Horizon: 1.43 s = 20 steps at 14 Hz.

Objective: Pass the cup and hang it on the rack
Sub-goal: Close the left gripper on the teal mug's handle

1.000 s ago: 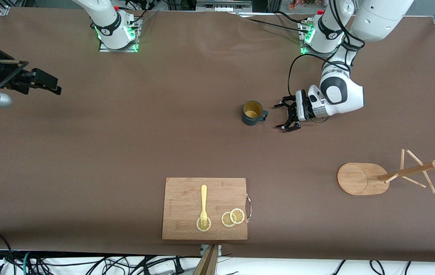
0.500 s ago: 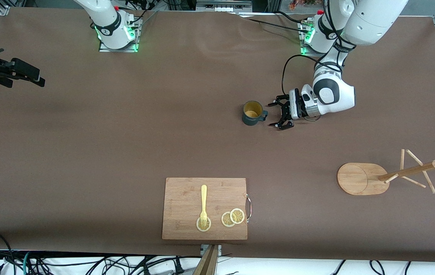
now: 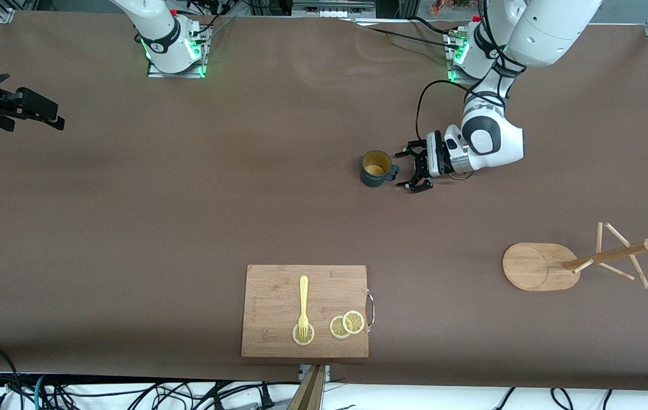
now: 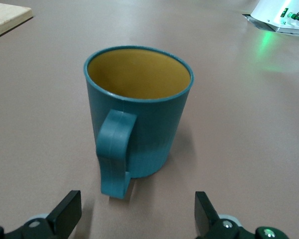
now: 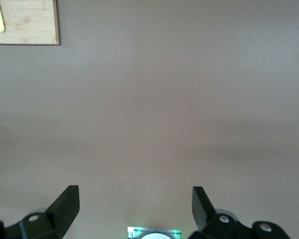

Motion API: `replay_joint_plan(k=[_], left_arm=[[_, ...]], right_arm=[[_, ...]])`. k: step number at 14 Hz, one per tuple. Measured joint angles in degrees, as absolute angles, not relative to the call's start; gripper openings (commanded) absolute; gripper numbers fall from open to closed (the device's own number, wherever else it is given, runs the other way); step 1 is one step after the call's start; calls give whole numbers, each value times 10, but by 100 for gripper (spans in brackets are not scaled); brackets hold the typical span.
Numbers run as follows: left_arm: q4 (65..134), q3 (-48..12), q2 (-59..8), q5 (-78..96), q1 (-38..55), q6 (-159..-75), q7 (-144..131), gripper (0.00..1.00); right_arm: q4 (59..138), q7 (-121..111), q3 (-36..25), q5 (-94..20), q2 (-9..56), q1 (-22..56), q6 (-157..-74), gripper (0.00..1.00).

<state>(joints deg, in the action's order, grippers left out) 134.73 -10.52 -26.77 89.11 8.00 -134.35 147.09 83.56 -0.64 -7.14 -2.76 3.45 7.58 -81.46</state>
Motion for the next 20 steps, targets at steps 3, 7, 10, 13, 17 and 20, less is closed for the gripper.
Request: replay_joint_plan(k=[3,7,10,13,17,20], left_arm=[[1344,-105,-268,898,83,-1344,1475,100],[1344,-105,-274,931,93,-1344,1485,100],[1343,-105,-282,934,95,-1344,1493,100],[1342,-105,-283,934,95,-1344,1498,100],[1342,-106,-283,935,98,-1343,1504,94],[1342,-107,-284,953,99,-1343,1522,83]], right_arm=[[832,-9,-71,-27,34,75,-817,100],[829,-9,-71,-27,33,74,-820,100],[829,-9,-68,-28,44,74,-828,100],[829,-9,-60,-28,48,79,-833,100],[829,-9,-60,-28,48,80,-832,100],[830,-9,-61,-28,48,79,-814,100]])
